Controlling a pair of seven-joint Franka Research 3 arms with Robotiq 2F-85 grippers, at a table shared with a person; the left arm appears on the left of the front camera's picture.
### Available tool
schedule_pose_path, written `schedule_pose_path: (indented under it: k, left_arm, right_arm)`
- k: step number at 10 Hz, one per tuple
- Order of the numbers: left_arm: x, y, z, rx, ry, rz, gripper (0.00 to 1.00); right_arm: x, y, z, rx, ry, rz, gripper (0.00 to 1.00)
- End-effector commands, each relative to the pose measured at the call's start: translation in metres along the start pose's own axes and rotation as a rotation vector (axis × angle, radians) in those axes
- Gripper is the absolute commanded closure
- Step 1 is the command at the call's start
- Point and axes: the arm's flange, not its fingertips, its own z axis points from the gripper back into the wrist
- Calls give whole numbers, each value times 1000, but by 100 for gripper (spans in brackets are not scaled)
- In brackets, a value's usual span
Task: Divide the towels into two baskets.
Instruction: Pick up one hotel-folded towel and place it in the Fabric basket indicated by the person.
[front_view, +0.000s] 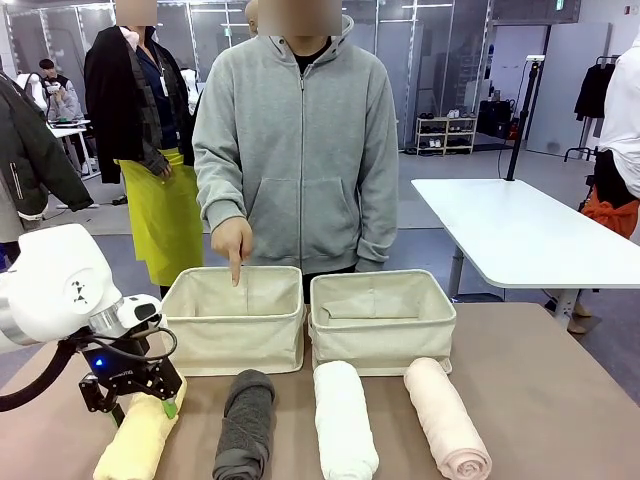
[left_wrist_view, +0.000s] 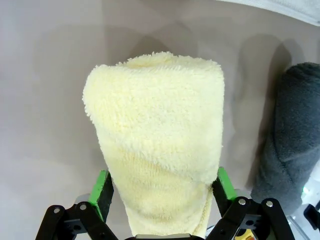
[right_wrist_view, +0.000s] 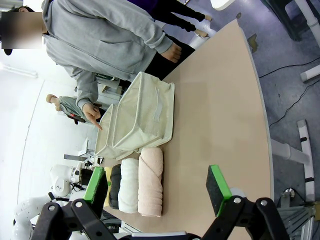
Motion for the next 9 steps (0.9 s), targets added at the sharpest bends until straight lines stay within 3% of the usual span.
schedule_pose_path:
  k: [1,3,4,5,6,7,9]
  left_arm:
    - [-125,20,-41,44,-39,10,10]
    - [-126,21,-41,41,-44,11,30]
    - [-126,21,-40,42,-42,13,26]
    - [-126,20,-41,42,-36,10,49]
    - [-126,19,-41,43,-33,9,45]
    - [-126,17,-38,44,-40,1,69]
    - [-125,10,-7,45,-71,-58,64]
  right_arm:
    - [0,2,2,4,-11,3,0]
    - [0,2,2,4,-11,3,0]
    - [0,2,2,4,-11,3,0]
    - [0,2,2,4,-11,3,0]
    - [0,2,2,4,-11,3,0]
    - [0,2,2,4,-11,3,0]
    - [0,2,2,4,-11,3,0]
